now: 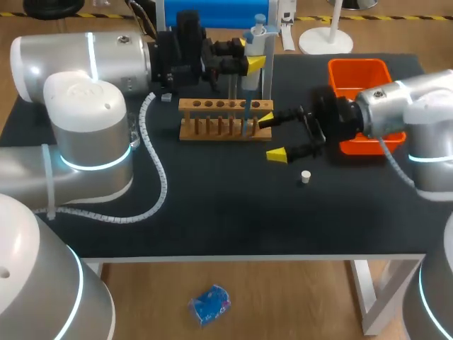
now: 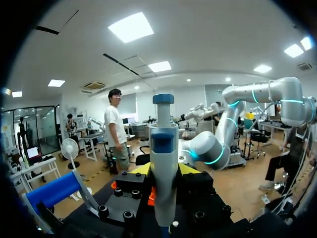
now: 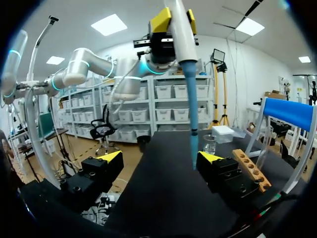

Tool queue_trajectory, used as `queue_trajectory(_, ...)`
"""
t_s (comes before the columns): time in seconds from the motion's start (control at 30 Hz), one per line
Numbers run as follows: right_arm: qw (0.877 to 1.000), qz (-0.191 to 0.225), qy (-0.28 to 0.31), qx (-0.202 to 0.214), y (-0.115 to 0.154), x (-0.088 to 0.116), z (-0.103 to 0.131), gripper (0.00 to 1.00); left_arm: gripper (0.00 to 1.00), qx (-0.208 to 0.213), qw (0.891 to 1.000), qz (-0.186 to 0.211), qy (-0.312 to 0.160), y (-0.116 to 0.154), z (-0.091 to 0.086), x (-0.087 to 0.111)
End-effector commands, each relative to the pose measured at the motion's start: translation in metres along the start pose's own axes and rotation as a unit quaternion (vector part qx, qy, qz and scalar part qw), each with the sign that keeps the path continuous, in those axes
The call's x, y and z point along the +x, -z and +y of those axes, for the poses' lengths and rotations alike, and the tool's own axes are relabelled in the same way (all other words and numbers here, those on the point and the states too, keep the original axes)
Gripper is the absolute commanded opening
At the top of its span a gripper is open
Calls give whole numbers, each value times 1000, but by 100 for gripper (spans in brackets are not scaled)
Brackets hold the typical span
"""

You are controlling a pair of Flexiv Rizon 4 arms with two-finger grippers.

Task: Invert the test tube, pick up the pipette, mount the tip to pipette, aspirate from beaker and dispense into the tube, eject the tip, return the pipette, and cap with the stopper.

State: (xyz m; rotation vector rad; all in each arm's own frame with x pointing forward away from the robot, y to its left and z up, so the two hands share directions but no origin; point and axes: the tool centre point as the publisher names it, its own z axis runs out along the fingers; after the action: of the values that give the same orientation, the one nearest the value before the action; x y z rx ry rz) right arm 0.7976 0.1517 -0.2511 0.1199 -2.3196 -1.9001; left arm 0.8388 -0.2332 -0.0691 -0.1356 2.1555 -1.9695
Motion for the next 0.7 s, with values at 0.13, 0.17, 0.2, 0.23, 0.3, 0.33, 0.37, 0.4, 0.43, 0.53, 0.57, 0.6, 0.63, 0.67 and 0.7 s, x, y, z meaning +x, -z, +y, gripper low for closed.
queue_trajectory(0.13,1000,14,-1,8,6,0,5,100,0,-4,1000,12,-5,45,2,-4)
queue_trajectory(0.17,1000,14,-1,8,6,0,5,100,0,-4,1000,12,-5,45,2,-4)
queue_trajectory(0.2,1000,14,-1,8,6,0,5,100,0,-4,1000,12,-5,45,2,-4)
queue_trajectory(0.23,1000,14,-1,8,6,0,5,100,0,-4,1000,12,-5,45,2,-4)
queue_trajectory(0.3,1000,14,-1,8,6,0,5,100,0,-4,1000,12,-5,45,2,-4)
queue_trajectory(0.33,1000,14,-1,8,6,0,5,100,0,-4,1000,12,-5,45,2,-4)
queue_trajectory(0.37,1000,14,-1,8,6,0,5,100,0,-4,1000,12,-5,45,2,-4)
queue_trajectory(0.4,1000,14,-1,8,6,0,5,100,0,-4,1000,12,-5,45,2,-4)
queue_trajectory(0.43,1000,14,-1,8,6,0,5,100,0,-4,1000,12,-5,45,2,-4)
queue_trajectory(0.53,1000,14,-1,8,6,0,5,100,0,-4,1000,12,-5,45,2,-4)
queue_trajectory(0.57,1000,14,-1,8,6,0,5,100,0,-4,1000,12,-5,45,2,-4)
queue_trajectory(0.6,1000,14,-1,8,6,0,5,100,0,-4,1000,12,-5,45,2,-4)
queue_trajectory(0.63,1000,14,-1,8,6,0,5,100,0,-4,1000,12,-5,45,2,-4)
queue_trajectory(0.67,1000,14,-1,8,6,0,5,100,0,-4,1000,12,-5,45,2,-4)
queue_trajectory(0.7,1000,14,-1,8,6,0,5,100,0,-4,1000,12,-5,45,2,-4)
